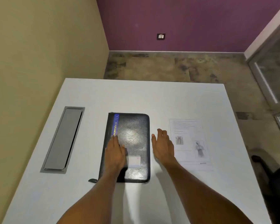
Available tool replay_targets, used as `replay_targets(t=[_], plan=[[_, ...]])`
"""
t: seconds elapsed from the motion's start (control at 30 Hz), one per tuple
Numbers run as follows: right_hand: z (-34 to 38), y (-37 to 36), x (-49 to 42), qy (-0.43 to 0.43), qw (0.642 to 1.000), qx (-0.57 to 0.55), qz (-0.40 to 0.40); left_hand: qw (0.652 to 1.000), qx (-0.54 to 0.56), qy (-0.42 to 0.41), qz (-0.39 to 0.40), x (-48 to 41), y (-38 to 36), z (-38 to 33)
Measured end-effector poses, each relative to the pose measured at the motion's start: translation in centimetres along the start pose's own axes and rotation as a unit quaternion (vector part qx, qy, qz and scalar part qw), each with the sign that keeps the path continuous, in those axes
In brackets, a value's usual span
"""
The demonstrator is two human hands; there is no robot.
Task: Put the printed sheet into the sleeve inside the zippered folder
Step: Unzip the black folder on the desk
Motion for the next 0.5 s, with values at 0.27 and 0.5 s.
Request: replay_targets(t=[0.27, 0.5], plan=[[0.8, -4.4, -3.0, -0.037, 0.999, -0.035, 0.017, 0.998, -0.046, 0.034, 0.017, -5.4, -1.9, 3.4], [1.3, -8.4, -7.4, -0.105, 0.990, -0.063, 0.072, 0.993, -0.088, 0.076, 0.015, -12.0, -3.8, 4.8]])
Point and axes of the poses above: each hand's wrist, its own x-axis away from the middle knuckle, its own y-axis out of the back of the hand, z = x × y, the point moved 5 cm from there along -x, towards the middle knuckle, and after that the axes turned 15 degrees about -z, right-handed, at the moved point
